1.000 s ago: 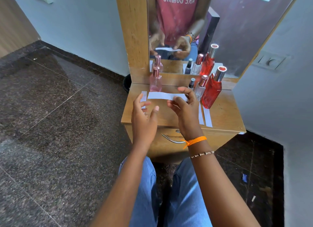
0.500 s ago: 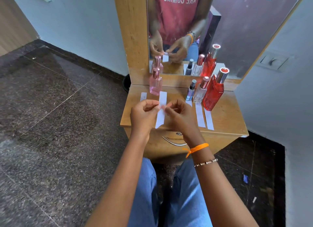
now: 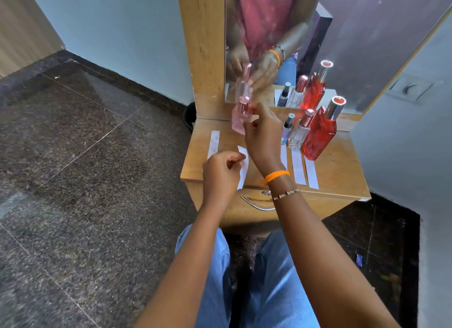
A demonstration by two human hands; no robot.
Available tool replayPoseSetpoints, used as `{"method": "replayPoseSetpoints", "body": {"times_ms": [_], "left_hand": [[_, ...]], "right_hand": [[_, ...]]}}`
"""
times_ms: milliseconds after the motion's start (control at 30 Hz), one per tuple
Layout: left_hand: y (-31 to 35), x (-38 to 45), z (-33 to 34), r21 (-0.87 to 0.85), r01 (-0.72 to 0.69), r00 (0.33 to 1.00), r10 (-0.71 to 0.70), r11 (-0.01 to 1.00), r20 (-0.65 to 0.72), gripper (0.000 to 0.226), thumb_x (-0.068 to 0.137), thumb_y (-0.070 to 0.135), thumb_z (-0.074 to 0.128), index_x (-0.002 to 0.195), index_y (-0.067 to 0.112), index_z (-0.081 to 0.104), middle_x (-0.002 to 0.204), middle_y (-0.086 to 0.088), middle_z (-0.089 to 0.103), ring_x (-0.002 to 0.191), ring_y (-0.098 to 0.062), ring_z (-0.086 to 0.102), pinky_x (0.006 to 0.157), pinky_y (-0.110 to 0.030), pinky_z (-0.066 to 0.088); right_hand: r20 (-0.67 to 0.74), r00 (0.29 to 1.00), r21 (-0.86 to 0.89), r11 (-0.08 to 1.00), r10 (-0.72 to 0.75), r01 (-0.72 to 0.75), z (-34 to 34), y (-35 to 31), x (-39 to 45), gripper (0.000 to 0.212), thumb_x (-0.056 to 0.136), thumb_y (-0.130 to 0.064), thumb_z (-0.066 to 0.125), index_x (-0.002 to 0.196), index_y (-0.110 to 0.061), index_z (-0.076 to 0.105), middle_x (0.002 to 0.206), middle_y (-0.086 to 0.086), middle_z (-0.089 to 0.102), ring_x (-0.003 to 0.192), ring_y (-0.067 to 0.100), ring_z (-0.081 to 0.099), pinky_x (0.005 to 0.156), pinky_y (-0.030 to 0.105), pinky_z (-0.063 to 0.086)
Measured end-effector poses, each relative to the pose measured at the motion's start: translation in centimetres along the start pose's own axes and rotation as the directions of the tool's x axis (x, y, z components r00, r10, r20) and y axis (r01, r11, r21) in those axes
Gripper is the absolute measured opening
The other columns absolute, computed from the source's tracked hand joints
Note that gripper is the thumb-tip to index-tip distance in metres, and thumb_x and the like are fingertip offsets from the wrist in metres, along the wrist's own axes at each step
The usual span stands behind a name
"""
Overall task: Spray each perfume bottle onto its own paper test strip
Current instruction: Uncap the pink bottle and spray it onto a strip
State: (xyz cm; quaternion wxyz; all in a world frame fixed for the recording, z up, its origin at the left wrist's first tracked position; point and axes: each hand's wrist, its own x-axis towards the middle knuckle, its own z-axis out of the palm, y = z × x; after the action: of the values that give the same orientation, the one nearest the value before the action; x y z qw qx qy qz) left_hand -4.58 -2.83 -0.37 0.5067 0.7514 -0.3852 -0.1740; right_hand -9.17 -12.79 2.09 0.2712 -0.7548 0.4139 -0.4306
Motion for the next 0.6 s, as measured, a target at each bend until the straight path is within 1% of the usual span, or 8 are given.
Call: {"method": "replayPoseSetpoints", "body": {"times_ms": [133, 200, 300, 367, 433, 467, 533, 600], "left_hand": [[0.3, 0.0, 1.4, 0.205, -0.076, 0.997, 0.070, 0.976, 0.036, 0.017, 0.085, 0.003, 0.059, 0.097, 0.008, 0.071, 0.097, -0.006, 0.071, 0.089, -0.017, 0.064, 0.075, -0.023, 0.047], [0.2, -0.1, 1.8, 0.282, -0.092, 0.996, 0.083, 0.955, 0.044, 0.016, 0.086, 0.006, 0.060, 0.099, 0.008, 0.070, 0.099, -0.004, 0.068, 0.094, -0.019, 0.060, 0.076, -0.025, 0.044], [-0.2, -0.3, 2.1, 0.379, -0.133, 0.991, 0.125, 0.916, 0.045, 0.015, 0.085, 0.008, 0.063, 0.098, 0.011, 0.069, 0.102, -0.002, 0.060, 0.097, -0.022, 0.049, 0.081, -0.030, 0.042], [-0.2, -0.4, 1.9, 0.367, -0.139, 0.990, 0.143, 0.920, 0.017, 0.018, 0.087, 0.007, 0.059, 0.101, 0.012, 0.069, 0.105, 0.000, 0.054, 0.098, -0.021, 0.045, 0.081, -0.022, 0.036], [0.4, -0.4, 1.5, 0.225, -0.160, 0.986, 0.168, 0.961, -0.018, 0.024, 0.092, 0.008, 0.049, 0.107, 0.015, 0.067, 0.105, 0.004, 0.050, 0.101, -0.017, 0.048, 0.078, -0.010, 0.031], [0.7, -0.5, 1.3, 0.090, -0.169, 0.985, 0.170, 0.981, 0.001, 0.026, 0.095, 0.012, 0.045, 0.109, 0.017, 0.066, 0.106, 0.006, 0.052, 0.102, -0.013, 0.051, 0.078, -0.006, 0.033], [1.5, -0.9, 0.9, -0.219, -0.119, 0.979, 0.151, 0.969, 0.137, 0.026, 0.097, 0.026, 0.041, 0.112, 0.026, 0.063, 0.110, 0.008, 0.062, 0.104, -0.004, 0.057, 0.083, -0.006, 0.038], [2.0, -1.4, 0.6, -0.390, -0.004, 0.951, 0.125, 0.921, 0.285, 0.023, 0.092, 0.037, 0.046, 0.109, 0.035, 0.061, 0.100, 0.013, 0.068, 0.097, 0.000, 0.062, 0.080, -0.013, 0.046]], "right_hand": [[-0.143, 0.985, 0.053, 0.993, -0.093, 0.102, -3.3, -0.6, -2.5, 0.027, 0.084, 0.002, 0.060, 0.110, -0.007, 0.061, 0.097, 0.007, 0.065, 0.074, 0.021, 0.060, 0.066, 0.027, 0.048], [-0.174, 0.982, 0.058, 0.994, -0.077, 0.088, -4.7, -0.6, -3.7, 0.026, 0.085, -0.001, 0.062, 0.110, -0.008, 0.061, 0.093, 0.006, 0.064, 0.067, 0.017, 0.056, 0.061, 0.027, 0.047], [-0.129, 0.992, 0.106, 0.994, 0.007, 0.007, -6.2, -0.4, -5.4, 0.022, 0.085, 0.000, 0.063, 0.106, -0.008, 0.061, 0.090, 0.004, 0.064, 0.066, 0.017, 0.055, 0.060, 0.032, 0.048], [-0.072, 0.996, 0.129, 0.991, 0.052, -0.043, -6.6, 0.0, -6.1, 0.022, 0.084, 0.000, 0.064, 0.104, -0.010, 0.062, 0.093, 0.005, 0.066, 0.069, 0.019, 0.057, 0.063, 0.032, 0.049], [-0.031, 0.997, 0.137, 0.988, 0.075, -0.070, -6.9, 0.4, -6.5, 0.023, 0.083, 0.000, 0.067, 0.102, -0.012, 0.063, 0.090, 0.000, 0.066, 0.069, 0.015, 0.057, 0.064, 0.025, 0.048], [-0.006, 0.997, 0.151, 0.985, 0.082, -0.080, -7.0, 0.6, -6.7, 0.024, 0.082, 0.000, 0.068, 0.102, -0.013, 0.063, 0.088, -0.003, 0.065, 0.069, 0.011, 0.057, 0.063, 0.021, 0.047], [0.074, 0.992, 0.220, 0.969, 0.102, -0.116, -7.3, 0.9, -6.9, 0.023, 0.082, 0.000, 0.068, 0.102, -0.011, 0.064, 0.086, -0.006, 0.066, 0.070, 0.004, 0.057, 0.063, 0.015, 0.047], [0.160, 0.979, 0.290, 0.942, 0.123, -0.166, -7.7, 1.0, -7.0, 0.021, 0.083, 0.000, 0.068, 0.103, -0.008, 0.066, 0.087, -0.005, 0.068, 0.072, 0.000, 0.059, 0.067, 0.014, 0.048]]}}
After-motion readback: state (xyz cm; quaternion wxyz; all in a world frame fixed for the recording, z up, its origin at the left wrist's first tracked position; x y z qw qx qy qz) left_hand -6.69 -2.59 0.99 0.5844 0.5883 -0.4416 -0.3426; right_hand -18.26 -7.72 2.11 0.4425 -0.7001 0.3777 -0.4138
